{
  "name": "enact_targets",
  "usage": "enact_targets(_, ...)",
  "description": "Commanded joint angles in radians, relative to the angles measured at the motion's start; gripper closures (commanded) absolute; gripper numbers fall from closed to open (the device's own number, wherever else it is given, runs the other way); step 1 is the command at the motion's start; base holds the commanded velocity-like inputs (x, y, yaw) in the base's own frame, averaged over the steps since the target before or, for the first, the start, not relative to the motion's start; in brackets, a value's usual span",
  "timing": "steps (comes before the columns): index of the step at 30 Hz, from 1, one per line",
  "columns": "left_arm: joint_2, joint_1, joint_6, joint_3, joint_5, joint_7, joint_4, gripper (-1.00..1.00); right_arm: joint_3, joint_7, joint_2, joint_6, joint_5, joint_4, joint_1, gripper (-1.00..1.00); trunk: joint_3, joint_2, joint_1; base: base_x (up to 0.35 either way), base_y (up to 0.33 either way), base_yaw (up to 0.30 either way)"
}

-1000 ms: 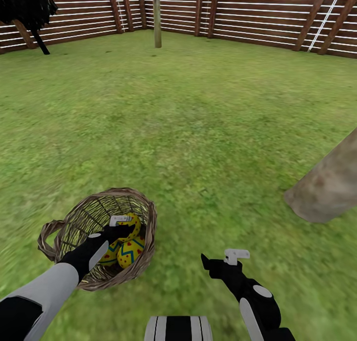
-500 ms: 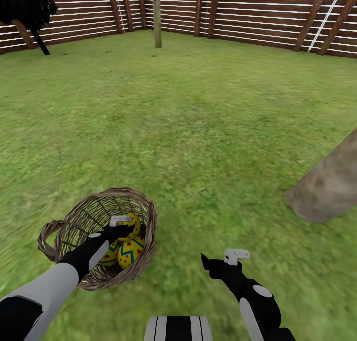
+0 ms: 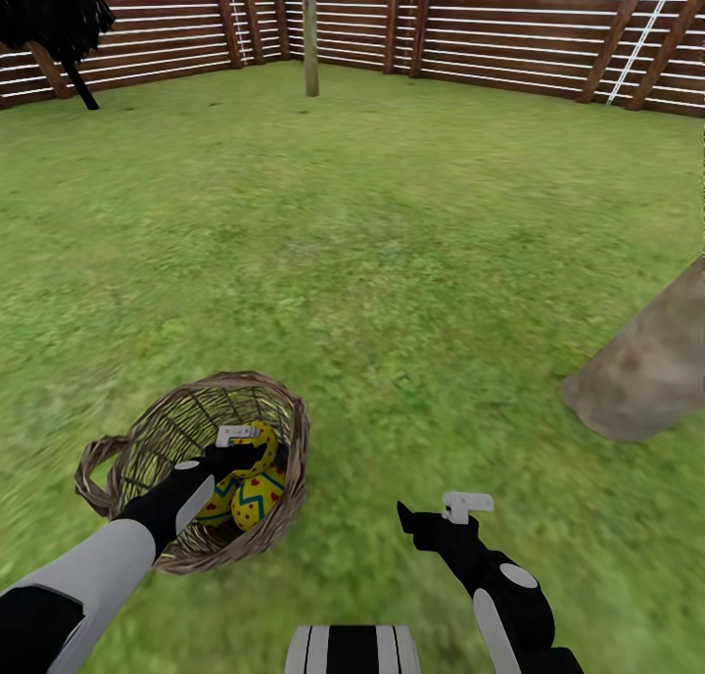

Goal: Take the three Easter eggs out of the wicker basket on the lawn in the garden, then place them on the lawn next to a single tree (choose any tree) so that all three eggs are next to the same tree and none are left in the basket.

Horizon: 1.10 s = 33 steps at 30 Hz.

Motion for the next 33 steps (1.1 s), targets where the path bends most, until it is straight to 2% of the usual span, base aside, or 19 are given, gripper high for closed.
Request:
enact_targets(1, 0.001, -0.001, 0.005, -0.004, 0.009, -0.001, -0.002, 1.00, 0.000, -0.005, 0.000, 0.004, -0.008, -0.001, 0.000, -1.00, 0.003, 0.000, -0.001, 0.000, 0.000, 0.000)
enact_targets(33, 0.002, -0.001, 0.004, -0.004, 0.010, -0.008, -0.003, 1.00, 0.000, -0.005, 0.000, 0.004, -0.008, -0.001, 0.000, -1.00, 0.011, 0.000, -0.001, 0.000, 0.000, 0.000)
